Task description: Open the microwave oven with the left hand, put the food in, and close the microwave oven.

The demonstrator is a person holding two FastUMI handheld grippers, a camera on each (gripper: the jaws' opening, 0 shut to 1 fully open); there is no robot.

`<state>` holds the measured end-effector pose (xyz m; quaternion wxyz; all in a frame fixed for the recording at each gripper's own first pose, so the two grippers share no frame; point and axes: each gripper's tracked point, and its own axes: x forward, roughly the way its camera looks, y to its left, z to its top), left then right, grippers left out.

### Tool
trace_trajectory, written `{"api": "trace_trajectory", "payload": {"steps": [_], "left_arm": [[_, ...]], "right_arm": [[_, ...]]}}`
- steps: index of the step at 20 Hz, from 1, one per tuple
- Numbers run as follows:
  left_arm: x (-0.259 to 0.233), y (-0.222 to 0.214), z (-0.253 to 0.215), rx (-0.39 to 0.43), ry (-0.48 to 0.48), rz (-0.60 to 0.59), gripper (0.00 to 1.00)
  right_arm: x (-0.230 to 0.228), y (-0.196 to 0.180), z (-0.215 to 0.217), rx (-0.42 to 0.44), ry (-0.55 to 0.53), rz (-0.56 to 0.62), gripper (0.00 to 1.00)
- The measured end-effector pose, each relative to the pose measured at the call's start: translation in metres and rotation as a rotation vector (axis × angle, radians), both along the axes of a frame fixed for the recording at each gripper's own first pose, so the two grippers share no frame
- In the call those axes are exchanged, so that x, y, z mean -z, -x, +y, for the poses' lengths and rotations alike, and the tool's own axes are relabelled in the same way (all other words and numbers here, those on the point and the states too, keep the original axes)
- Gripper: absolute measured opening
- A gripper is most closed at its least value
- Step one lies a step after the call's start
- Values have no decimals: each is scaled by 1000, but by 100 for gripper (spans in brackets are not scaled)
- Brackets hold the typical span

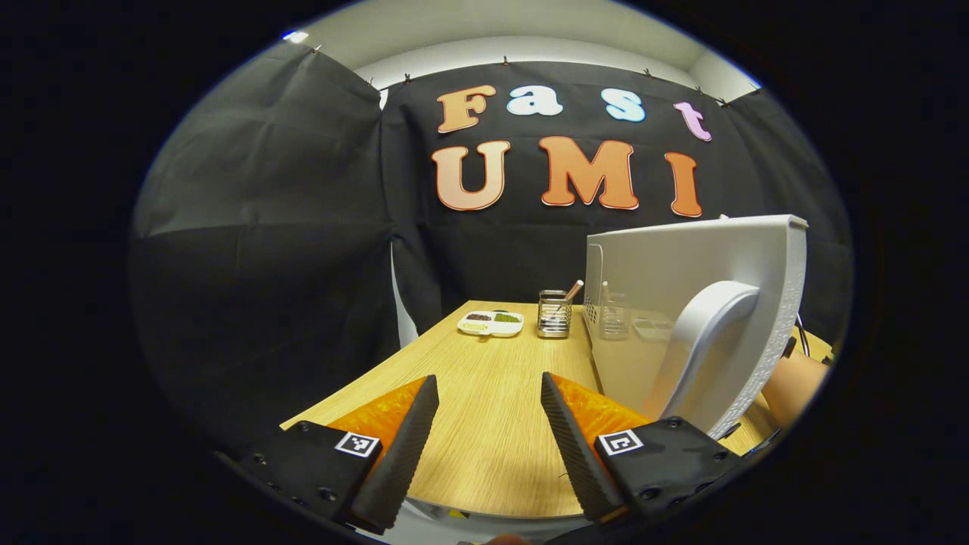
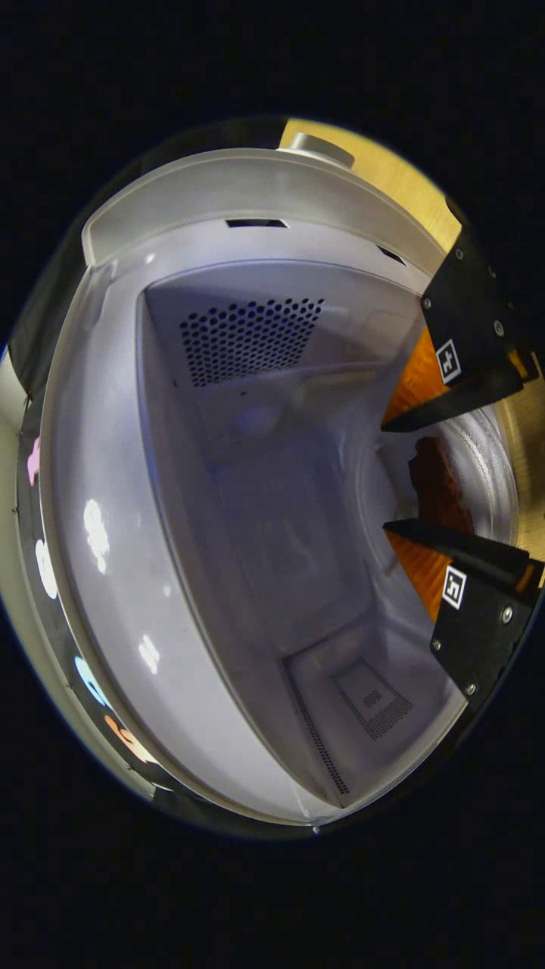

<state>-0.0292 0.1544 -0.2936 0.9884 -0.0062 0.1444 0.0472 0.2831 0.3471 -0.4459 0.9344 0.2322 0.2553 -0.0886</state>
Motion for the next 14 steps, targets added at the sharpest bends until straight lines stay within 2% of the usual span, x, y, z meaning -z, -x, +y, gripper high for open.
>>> {"api": "trace_trajectory", "payload": {"steps": [1,3,5,7,9,10,14], "left_arm": [[-2,1,-2,4,0,1,86],[-4,0,-8,9,-4,-3,89],[-6,1,-14,26,1,-3,86],[-7,3,-24,44,1,-5,93],[-7,5,-34,59,2,-2,89],[-7,5,-42,70,5,-2,86],[-8,8,-82,139,23,-7,89]], "right_arm": [[-4,4,-2,-15,2,-3,80],[-8,17,-3,-43,15,3,83],[-21,34,-6,-76,14,-28,85],[-32,57,-8,-119,17,-48,86],[-49,77,-12,-159,31,-79,88],[-61,88,-17,-181,40,-103,88],[-112,119,-46,-234,100,-207,90]]}}
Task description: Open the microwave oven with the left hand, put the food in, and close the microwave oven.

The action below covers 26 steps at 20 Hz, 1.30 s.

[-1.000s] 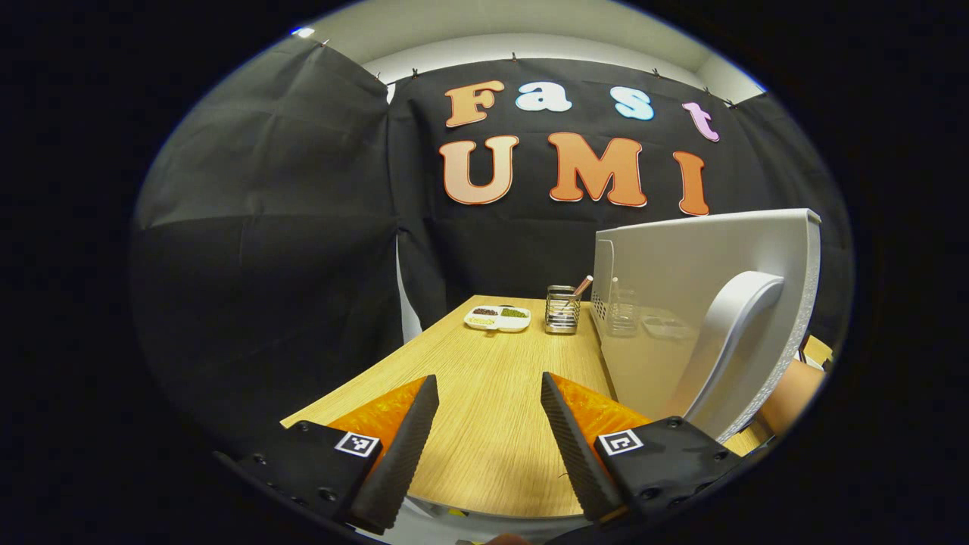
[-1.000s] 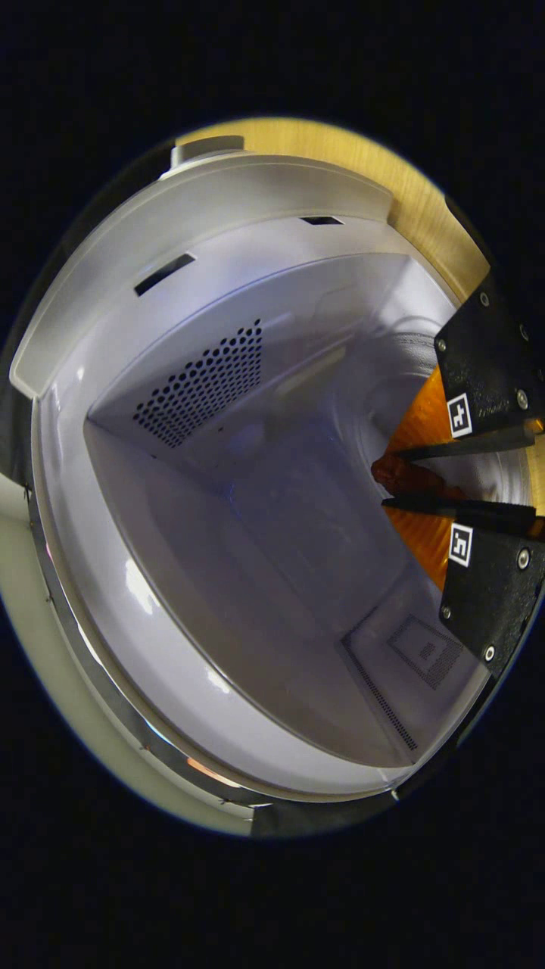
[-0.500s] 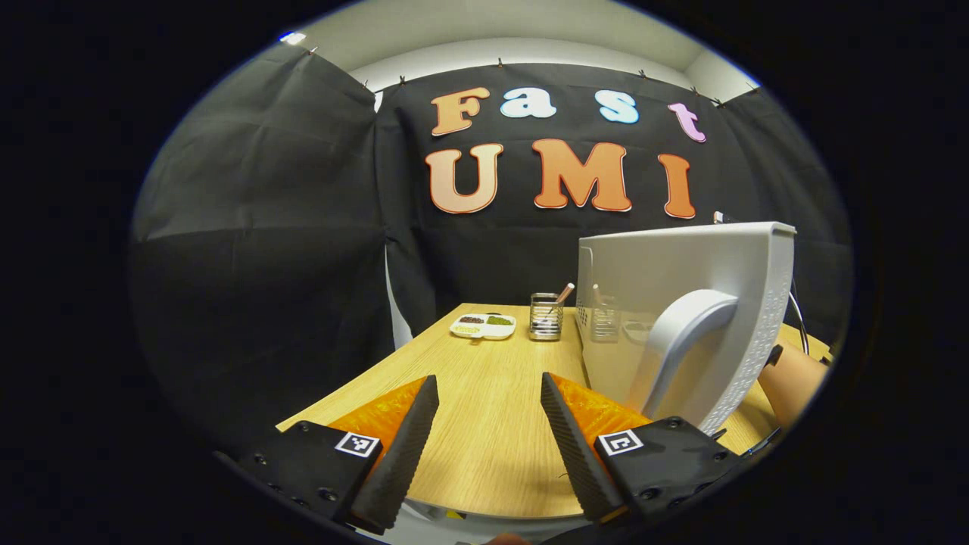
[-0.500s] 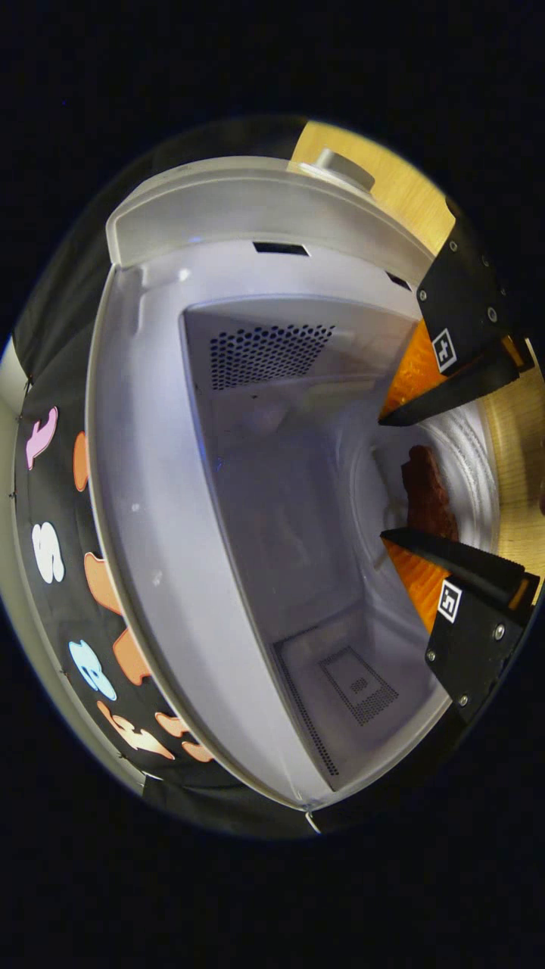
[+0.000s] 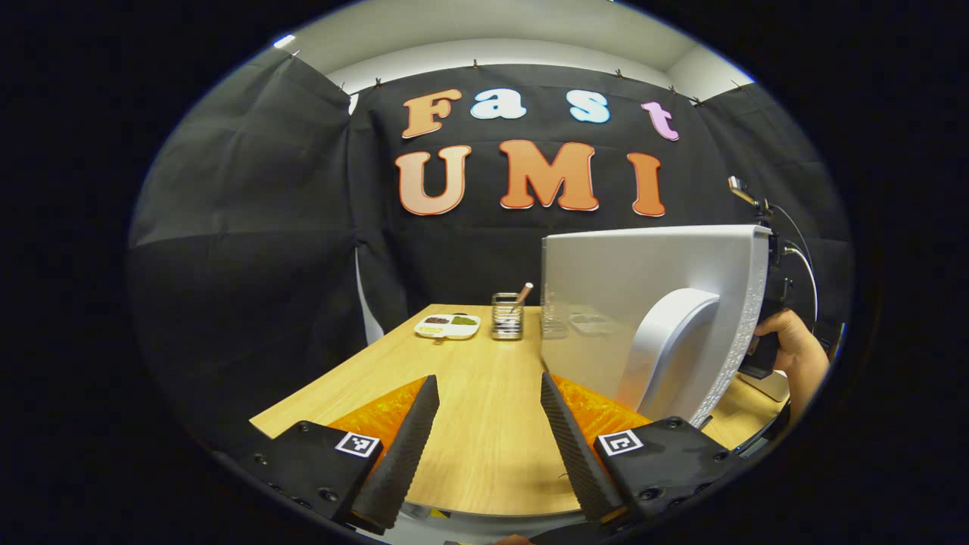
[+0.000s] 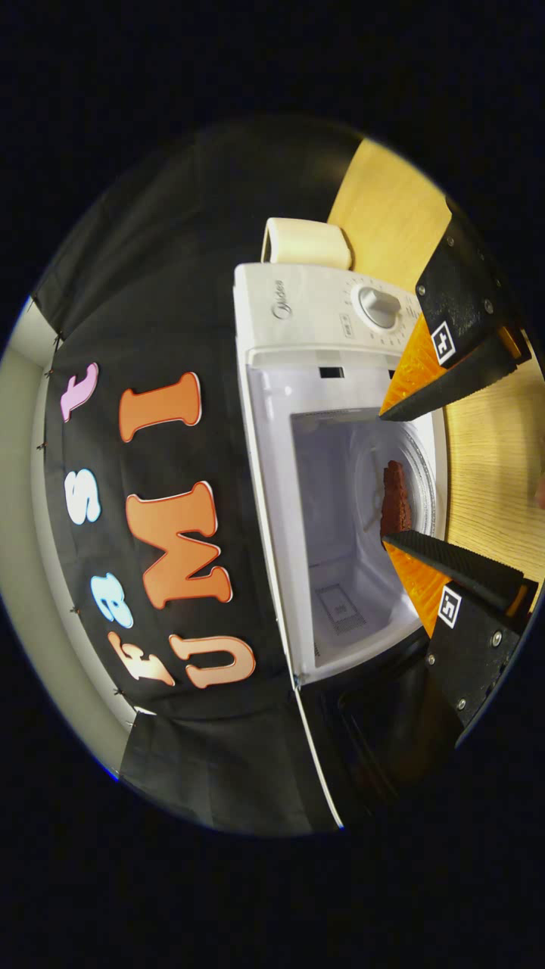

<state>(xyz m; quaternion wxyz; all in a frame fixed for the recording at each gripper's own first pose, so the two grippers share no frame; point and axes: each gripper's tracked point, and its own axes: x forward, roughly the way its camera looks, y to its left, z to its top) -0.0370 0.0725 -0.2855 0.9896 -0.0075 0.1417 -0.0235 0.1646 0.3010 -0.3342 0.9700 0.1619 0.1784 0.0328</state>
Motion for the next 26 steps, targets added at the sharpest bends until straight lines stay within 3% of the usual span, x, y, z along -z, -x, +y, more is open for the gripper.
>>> {"api": "trace_trajectory", "payload": {"steps": [2,3,4,6,7,12,13,15,17,19,26], "left_arm": [[2,-2,-23,45,6,4,86],[4,-2,-38,71,9,8,93],[3,-4,-51,97,12,10,86],[5,-7,-74,143,7,17,86],[6,-8,-86,164,5,21,81],[10,-14,-139,224,-5,20,41],[9,-14,-155,257,8,23,18],[-3,-26,-166,259,-1,3,16],[6,-31,-188,278,25,23,1],[7,-36,-206,293,38,28,5],[9,-66,-262,336,53,39,5]], "right_arm": [[-17,13,-13,-27,31,-42,90],[-24,19,-21,-36,39,-60,91],[-29,27,-32,-40,44,-67,91],[-36,37,-52,-31,36,-81,92],[-39,43,-62,-23,31,-87,92],[-44,73,-100,-35,51,-88,92],[-45,78,-108,-34,59,-89,93],[-47,88,-127,-24,62,-93,93],[-52,95,-142,-18,68,-102,93],[-51,100,-157,-14,81,-107,93],[-46,115,-192,-16,63,-105,93]]}}
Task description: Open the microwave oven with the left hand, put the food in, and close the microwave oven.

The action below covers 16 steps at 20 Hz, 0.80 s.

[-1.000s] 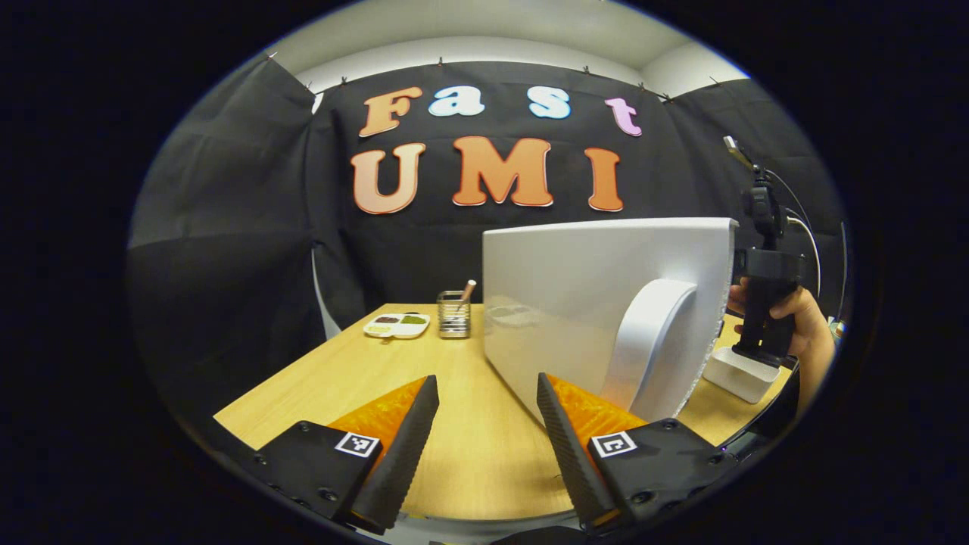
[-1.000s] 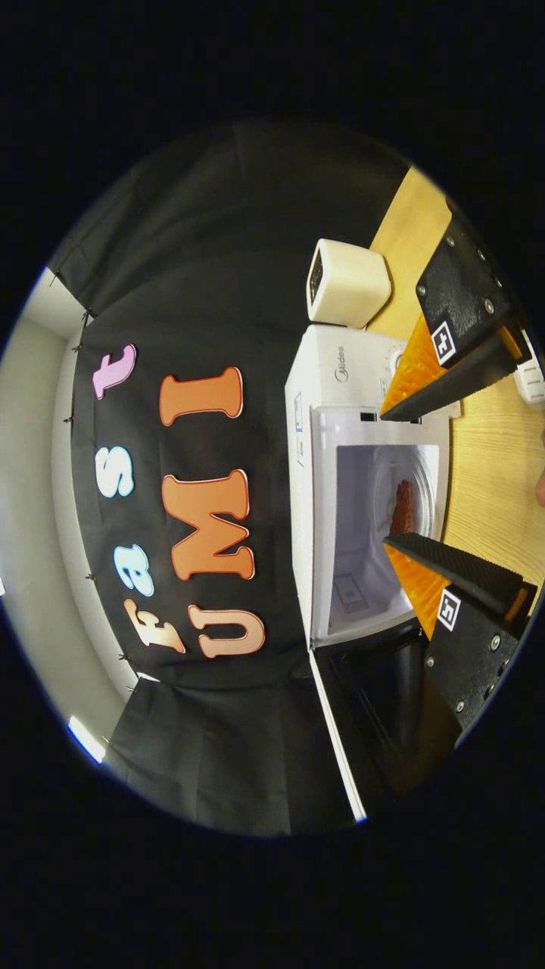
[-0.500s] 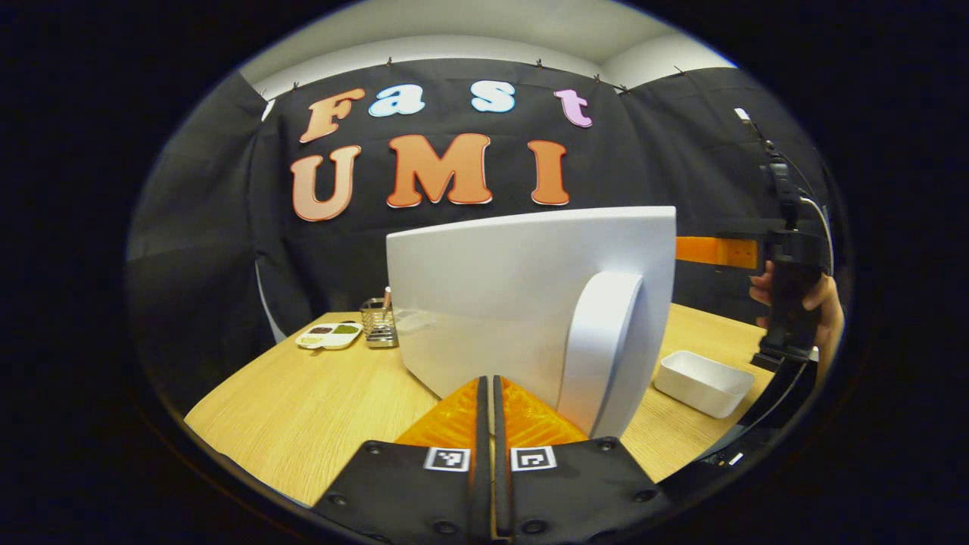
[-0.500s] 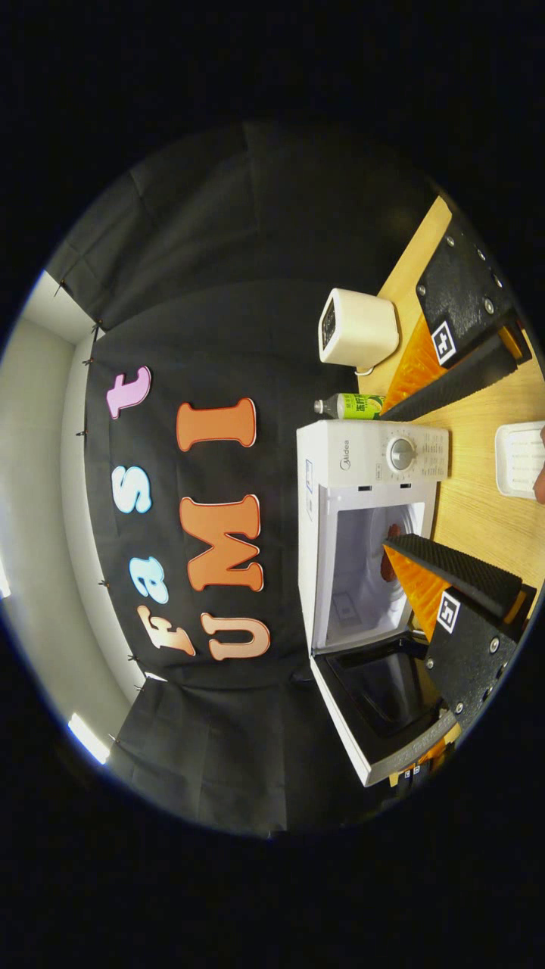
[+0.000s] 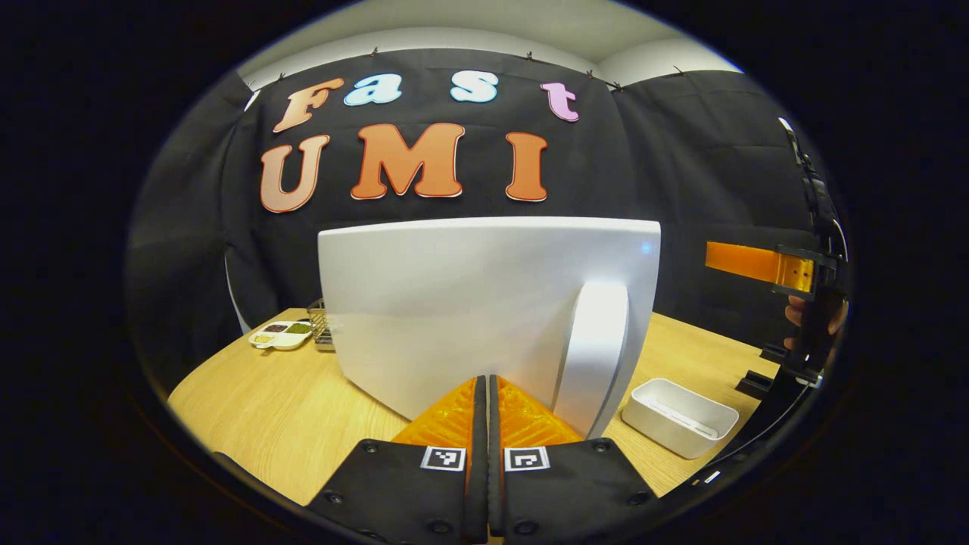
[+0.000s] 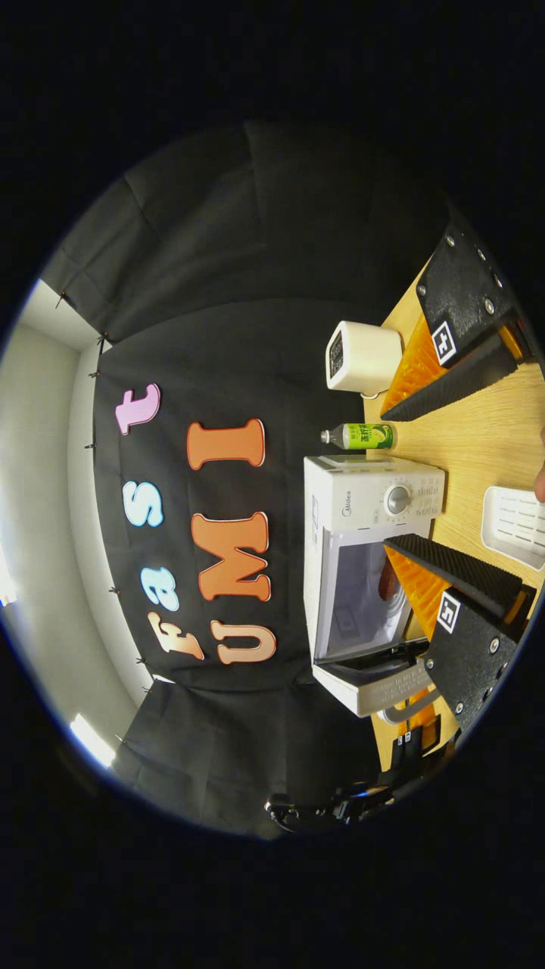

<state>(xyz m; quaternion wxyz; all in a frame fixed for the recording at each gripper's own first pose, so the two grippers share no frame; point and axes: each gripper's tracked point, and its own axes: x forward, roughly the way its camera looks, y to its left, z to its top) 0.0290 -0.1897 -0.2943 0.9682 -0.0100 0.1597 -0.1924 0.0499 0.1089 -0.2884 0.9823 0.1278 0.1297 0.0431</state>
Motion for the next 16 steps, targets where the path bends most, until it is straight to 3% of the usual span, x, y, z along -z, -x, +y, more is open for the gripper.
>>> {"api": "trace_trajectory", "payload": {"steps": [6,16], "left_arm": [[10,-35,-51,47,-10,5,5],[37,-109,-100,38,-42,19,5]], "right_arm": [[11,6,-24,28,-8,10,93],[19,5,-42,52,7,-3,93]]}}
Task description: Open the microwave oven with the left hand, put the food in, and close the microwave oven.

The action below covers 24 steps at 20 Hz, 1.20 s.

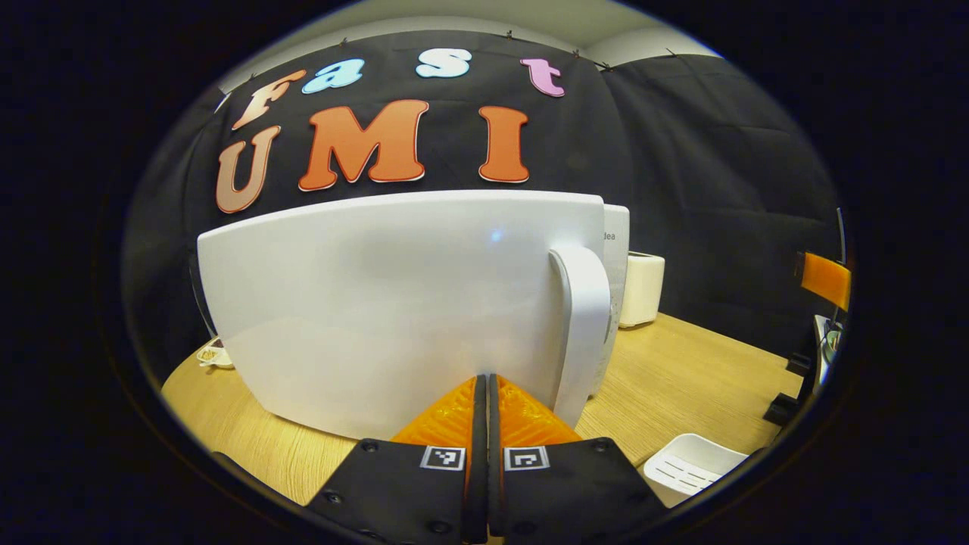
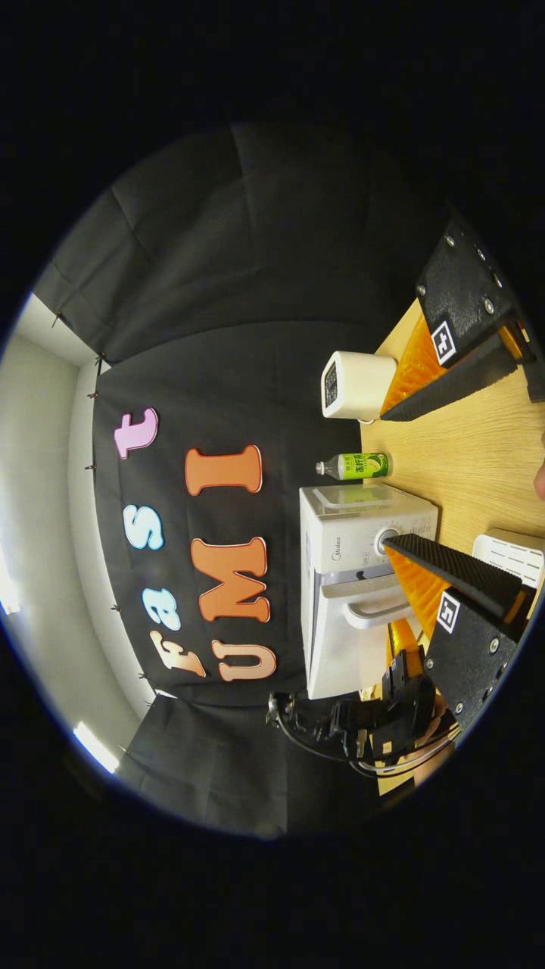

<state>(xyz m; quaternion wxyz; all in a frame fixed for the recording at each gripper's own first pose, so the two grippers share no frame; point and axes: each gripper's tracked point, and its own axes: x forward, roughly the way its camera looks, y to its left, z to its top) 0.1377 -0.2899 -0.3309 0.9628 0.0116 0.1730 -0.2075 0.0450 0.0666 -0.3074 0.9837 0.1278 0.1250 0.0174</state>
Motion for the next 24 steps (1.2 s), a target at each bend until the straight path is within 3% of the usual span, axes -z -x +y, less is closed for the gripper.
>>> {"api": "trace_trajectory", "payload": {"steps": [13,14,15,17,21,24], "left_arm": [[10,-28,-18,-70,-48,-9,6],[14,-25,-17,-66,-60,8,0],[17,-26,-13,-76,-75,11,6],[4,-19,2,-95,-70,22,6],[-71,4,51,-145,-63,-53,14],[-133,31,96,-183,-63,-127,33]], "right_arm": [[-4,-10,-6,25,-19,-13,93],[-6,-9,-7,27,-13,-14,93],[-10,-10,-6,25,-9,-16,93],[-21,-11,-5,24,-6,-25,93],[-55,-13,-2,22,24,-59,93],[-80,-13,0,30,56,-69,93]]}}
